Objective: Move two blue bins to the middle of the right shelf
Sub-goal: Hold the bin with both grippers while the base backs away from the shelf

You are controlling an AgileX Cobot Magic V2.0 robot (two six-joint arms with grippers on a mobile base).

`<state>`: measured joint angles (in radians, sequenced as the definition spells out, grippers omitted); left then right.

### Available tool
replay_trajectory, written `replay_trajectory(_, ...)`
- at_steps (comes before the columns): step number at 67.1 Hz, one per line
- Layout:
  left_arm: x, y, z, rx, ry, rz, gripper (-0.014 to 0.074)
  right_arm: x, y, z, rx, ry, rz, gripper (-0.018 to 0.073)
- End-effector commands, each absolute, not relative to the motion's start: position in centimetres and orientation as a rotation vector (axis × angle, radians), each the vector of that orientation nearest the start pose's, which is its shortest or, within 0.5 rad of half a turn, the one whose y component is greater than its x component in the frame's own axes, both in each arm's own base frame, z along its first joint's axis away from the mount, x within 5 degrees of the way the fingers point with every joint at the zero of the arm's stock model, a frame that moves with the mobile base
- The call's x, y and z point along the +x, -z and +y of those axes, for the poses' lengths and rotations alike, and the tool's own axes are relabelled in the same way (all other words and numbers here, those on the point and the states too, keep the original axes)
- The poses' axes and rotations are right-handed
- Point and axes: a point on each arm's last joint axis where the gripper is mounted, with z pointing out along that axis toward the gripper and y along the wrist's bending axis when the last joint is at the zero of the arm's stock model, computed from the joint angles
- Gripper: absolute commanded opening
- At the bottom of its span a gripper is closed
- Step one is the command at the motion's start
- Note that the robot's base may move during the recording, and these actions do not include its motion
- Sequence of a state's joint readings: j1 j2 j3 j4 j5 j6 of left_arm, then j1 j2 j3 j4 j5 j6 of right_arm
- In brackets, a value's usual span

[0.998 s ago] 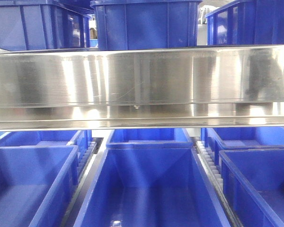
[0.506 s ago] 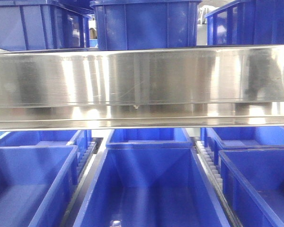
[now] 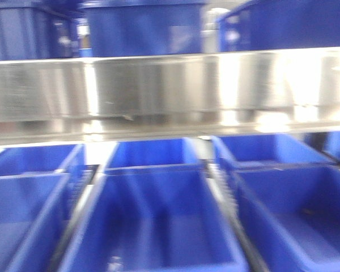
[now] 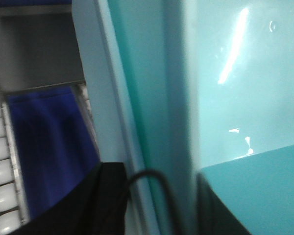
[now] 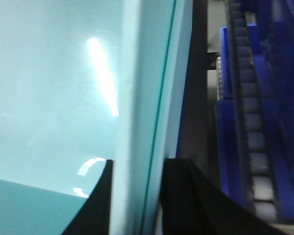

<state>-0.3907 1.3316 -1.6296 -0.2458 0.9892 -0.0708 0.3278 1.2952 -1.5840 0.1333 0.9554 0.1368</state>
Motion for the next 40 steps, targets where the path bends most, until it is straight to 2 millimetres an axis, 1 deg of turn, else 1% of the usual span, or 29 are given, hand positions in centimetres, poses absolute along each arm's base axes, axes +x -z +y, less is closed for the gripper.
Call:
replay_trajectory(1,23.9,-49.1,-11.9,0.303,0.59,2.026,-0.0111,24.1,-48.5,8.8,-0.187,-0.408,2.047,-0.0154)
replay_trajectory(22,24.3,-50.0,-11.8,0.269,0.6,1.921,-0.0111,24.1,-48.5,8.8,-0.187,-0.408,2.047,-0.0154)
replay_trajectory(40,24.4,-50.1,-11.8,0.262,0.602,1.899,-0.0111,24.1,-48.5,8.8,-0.187,-0.408,2.047,-0.0154)
